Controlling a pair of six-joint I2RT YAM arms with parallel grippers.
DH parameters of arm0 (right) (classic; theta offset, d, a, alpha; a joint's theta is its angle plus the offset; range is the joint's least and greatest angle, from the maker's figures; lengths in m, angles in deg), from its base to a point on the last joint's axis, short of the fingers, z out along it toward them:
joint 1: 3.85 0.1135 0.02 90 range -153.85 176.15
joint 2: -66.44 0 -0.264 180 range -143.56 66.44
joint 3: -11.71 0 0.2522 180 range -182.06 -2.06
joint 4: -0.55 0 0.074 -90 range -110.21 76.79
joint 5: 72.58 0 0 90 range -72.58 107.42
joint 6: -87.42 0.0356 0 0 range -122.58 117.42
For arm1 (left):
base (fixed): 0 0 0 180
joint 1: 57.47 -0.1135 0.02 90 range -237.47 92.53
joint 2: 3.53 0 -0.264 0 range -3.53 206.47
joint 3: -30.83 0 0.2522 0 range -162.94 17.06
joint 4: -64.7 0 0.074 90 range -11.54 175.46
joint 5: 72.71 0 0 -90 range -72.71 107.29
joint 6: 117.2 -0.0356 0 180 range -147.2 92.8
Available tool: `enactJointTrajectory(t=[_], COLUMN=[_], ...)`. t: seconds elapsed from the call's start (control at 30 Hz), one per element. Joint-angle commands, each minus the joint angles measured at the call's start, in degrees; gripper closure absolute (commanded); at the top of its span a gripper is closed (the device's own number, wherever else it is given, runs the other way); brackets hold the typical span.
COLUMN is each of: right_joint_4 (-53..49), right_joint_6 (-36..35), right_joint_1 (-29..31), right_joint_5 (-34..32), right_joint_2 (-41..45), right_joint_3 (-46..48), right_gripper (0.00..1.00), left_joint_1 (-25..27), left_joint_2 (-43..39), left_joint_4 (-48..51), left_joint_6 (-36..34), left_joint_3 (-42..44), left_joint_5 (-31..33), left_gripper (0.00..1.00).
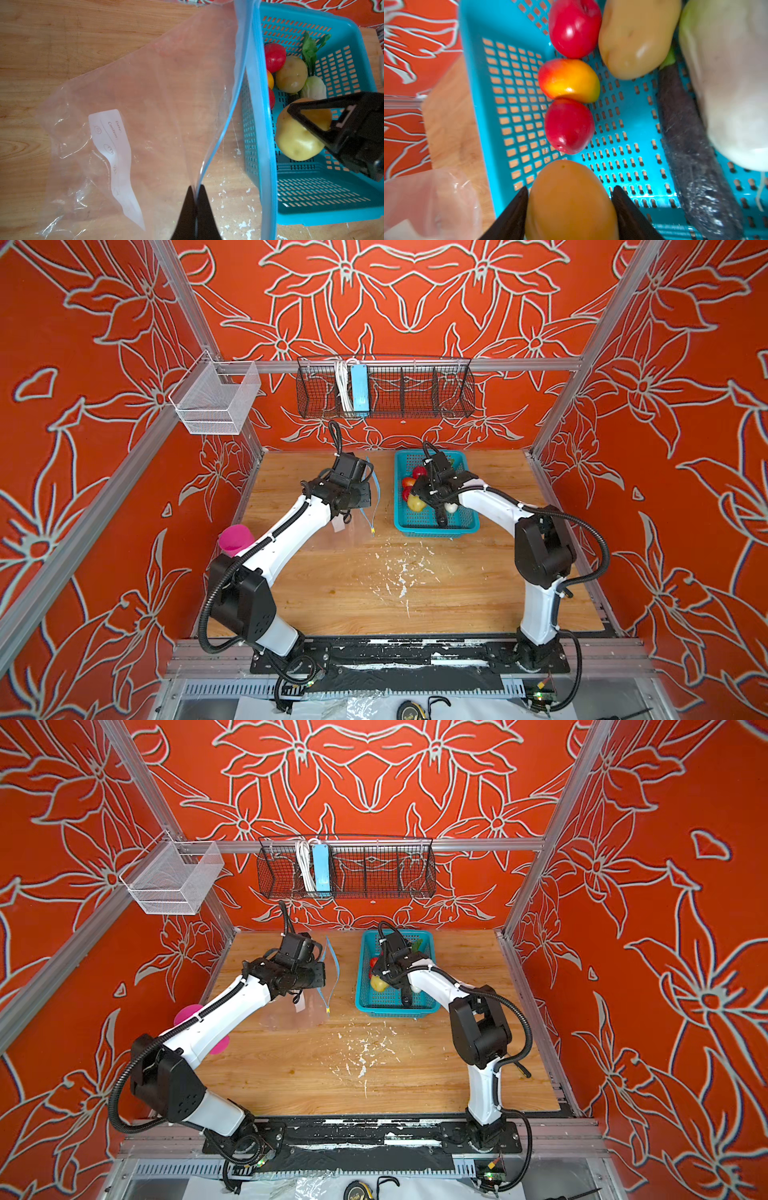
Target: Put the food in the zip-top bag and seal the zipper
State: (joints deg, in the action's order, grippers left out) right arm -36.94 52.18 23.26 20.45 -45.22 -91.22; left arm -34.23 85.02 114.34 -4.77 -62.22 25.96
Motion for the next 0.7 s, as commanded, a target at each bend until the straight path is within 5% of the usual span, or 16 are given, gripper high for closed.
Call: enactJointTrajectory(t=[0.0,0.67], right_joint_4=[0.38,9.45], right_joint_6=[-1.34,-2.09], right_joint_1=[-1.00,-2.53], right_joint_5=[1.09,5.28], right_joint_2=[2.37,8.24], right_joint_3=[1.59,10.09], right_gripper=[0.57,0.63], left_joint_1=[-0.22,-0.22], left_joint_2=[0.57,1.97], left_joint_4=[-0.02,0.96], left_joint_6=[-0.63,-0.79], left_joint_3=[-2.25,-2.64], left_joint_5=[-0.40,-3.57], left_gripper=[1.00,1.00])
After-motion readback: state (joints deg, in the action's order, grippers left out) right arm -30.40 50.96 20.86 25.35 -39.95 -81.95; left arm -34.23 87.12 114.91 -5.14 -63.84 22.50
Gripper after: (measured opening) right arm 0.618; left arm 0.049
